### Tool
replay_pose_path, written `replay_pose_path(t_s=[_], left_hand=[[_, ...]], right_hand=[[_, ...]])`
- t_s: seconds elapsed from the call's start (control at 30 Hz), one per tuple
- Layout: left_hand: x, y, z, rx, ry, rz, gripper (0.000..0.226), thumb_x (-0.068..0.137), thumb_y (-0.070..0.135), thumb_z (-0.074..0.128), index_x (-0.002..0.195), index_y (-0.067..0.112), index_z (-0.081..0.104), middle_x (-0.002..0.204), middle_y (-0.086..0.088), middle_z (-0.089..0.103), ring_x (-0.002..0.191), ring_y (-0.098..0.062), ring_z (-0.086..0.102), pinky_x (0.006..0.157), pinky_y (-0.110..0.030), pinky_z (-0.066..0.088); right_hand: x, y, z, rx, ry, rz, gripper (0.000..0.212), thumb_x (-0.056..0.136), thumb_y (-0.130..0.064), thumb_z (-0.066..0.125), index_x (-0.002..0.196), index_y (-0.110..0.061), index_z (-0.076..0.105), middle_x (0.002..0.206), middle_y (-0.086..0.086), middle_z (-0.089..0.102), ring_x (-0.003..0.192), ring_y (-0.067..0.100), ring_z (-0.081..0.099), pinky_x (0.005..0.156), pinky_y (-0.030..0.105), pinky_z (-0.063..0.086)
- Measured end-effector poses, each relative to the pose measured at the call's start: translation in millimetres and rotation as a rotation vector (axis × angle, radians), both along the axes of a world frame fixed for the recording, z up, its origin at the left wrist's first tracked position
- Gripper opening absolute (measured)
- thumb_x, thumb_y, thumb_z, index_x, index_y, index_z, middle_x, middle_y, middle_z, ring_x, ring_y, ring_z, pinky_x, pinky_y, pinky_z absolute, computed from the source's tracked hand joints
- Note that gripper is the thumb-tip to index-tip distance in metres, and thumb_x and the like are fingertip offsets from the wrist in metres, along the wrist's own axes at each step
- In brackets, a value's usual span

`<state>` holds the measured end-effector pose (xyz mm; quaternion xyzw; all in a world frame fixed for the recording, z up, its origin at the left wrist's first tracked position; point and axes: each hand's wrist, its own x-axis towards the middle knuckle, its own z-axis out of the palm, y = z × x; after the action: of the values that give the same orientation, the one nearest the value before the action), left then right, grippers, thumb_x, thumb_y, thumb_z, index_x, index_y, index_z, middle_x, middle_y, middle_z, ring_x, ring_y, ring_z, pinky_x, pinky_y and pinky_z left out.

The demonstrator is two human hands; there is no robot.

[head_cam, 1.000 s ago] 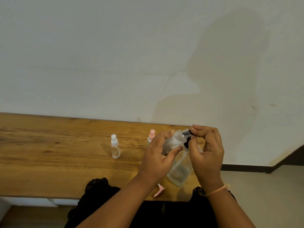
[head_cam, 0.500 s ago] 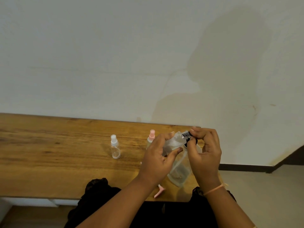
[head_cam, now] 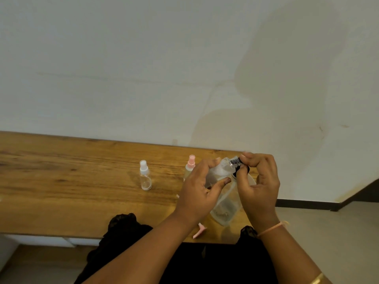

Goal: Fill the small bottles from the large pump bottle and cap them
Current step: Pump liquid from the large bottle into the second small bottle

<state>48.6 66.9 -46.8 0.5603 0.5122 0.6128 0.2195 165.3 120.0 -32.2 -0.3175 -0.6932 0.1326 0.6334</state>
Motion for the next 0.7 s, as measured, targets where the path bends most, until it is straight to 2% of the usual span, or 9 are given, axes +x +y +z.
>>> replay_pose_path(t_s=[0.13,0.33,0.5,0.57,0.7], left_hand=[[0.0,-2.6,2.8,0.011,-0.008,0.004,0.039,0.081,0.023,0.071,0.108,0.040,0.048,0.111,0.021,0.057,0.105,0.009,0.057,0.080,-0.008,0.048],[-0.3,-2.5,5.3,0.074,0.022,0.022,0.036,0.080,0.010,0.071,0.107,0.022,0.051,0.110,0.020,0.053,0.107,0.020,0.048,0.079,0.002,0.040],[-0.4,0.5,4.5,0.067,0.043,0.027,0.035,0.081,0.019,0.071,0.108,0.022,0.051,0.109,0.021,0.054,0.107,0.013,0.051,0.079,-0.001,0.042],[-0.1,0.7,4.6,0.041,0.035,0.014,0.035,0.081,0.017,0.072,0.108,0.023,0.050,0.109,0.022,0.053,0.105,0.016,0.051,0.078,-0.001,0.042],[-0.7,1.4,0.7,0.017,0.037,0.017,0.037,0.080,0.022,0.072,0.110,0.030,0.053,0.108,0.022,0.056,0.102,0.010,0.056,0.078,-0.005,0.046]], right_hand=[[-0.5,-4.7,1.2,-0.019,0.019,0.019,0.013,0.084,-0.010,0.050,0.091,-0.012,0.061,0.096,-0.009,0.053,0.097,-0.002,0.056,0.085,0.016,0.049],[-4.2,-10.6,8.0,-0.024,0.025,-0.007,0.016,0.085,-0.010,0.049,0.094,-0.011,0.062,0.096,0.003,0.057,0.096,0.002,0.056,0.085,0.014,0.046],[-4.0,-6.6,7.4,-0.030,0.037,-0.013,0.016,0.084,-0.010,0.049,0.092,-0.011,0.062,0.095,0.002,0.056,0.096,-0.001,0.056,0.084,0.014,0.046],[-4.6,-3.3,5.3,-0.028,0.049,-0.012,0.014,0.083,-0.009,0.049,0.090,-0.010,0.061,0.094,0.000,0.054,0.095,-0.002,0.056,0.084,0.013,0.046],[-1.4,-1.6,0.6,0.005,-0.031,-0.031,0.016,0.083,-0.008,0.049,0.087,-0.002,0.063,0.093,0.000,0.052,0.092,0.009,0.056,0.084,0.014,0.047]])
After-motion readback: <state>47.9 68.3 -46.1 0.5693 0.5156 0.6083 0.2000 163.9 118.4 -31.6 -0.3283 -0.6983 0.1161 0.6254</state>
